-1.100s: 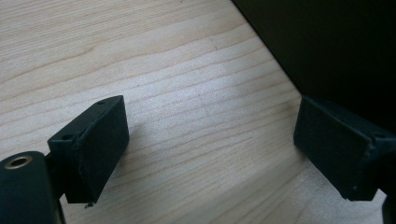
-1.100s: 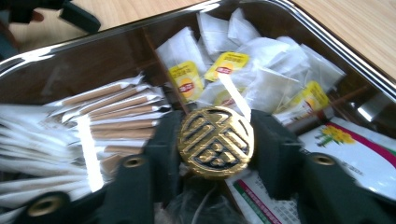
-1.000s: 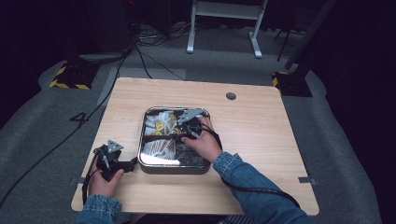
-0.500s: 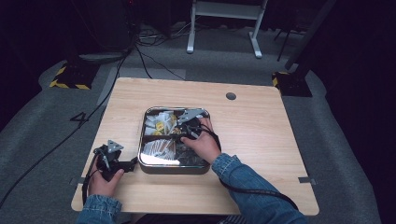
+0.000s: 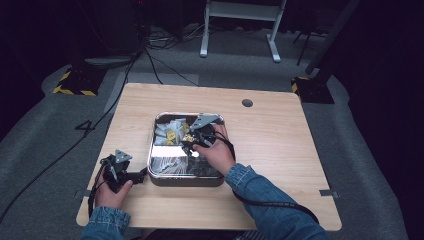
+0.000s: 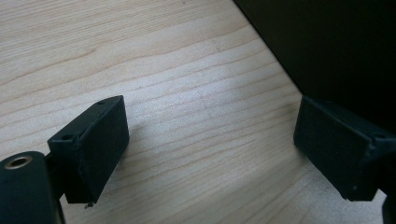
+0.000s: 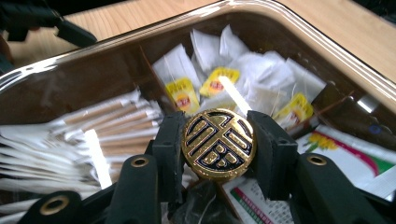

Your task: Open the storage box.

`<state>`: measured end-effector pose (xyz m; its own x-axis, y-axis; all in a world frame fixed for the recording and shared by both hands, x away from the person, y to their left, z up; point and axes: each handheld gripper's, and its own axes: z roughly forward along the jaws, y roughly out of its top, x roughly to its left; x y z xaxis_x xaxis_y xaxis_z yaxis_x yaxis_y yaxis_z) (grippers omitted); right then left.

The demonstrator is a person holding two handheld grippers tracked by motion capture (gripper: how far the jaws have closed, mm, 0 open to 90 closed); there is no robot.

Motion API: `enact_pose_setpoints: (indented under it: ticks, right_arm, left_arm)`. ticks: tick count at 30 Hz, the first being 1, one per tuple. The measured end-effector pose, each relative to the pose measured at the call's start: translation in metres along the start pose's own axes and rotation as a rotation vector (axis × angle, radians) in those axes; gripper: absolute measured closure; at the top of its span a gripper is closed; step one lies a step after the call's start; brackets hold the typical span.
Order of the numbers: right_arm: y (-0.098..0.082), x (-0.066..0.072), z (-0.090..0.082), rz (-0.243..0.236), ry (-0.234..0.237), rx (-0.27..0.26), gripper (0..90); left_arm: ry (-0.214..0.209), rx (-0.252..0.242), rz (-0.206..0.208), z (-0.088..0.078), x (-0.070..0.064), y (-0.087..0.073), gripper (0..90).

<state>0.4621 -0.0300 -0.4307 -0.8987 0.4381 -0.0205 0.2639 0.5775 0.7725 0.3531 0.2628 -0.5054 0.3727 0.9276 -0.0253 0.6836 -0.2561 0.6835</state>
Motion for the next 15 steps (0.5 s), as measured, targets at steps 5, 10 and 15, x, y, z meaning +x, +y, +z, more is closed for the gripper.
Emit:
enact_pose_setpoints:
  ticks: [5, 10, 15]
  right_arm:
    - [0.011, 0.0, -0.016, 0.003, 0.014, -0.037, 58.9]
    - [0.019, -0.003, -0.036, -0.013, 0.009, -0.056, 58.9]
    - [0.02, -0.01, -0.055, -0.016, -0.001, -0.068, 58.9]
  left_arm:
    - [0.003, 0.0, -0.006, 0.0, 0.0, 0.0, 10.7]
    - [0.003, -0.001, -0.01, 0.0, 0.001, 0.0, 10.8]
    - [0.003, 0.0, -0.01, 0.0, 0.001, 0.0, 10.8]
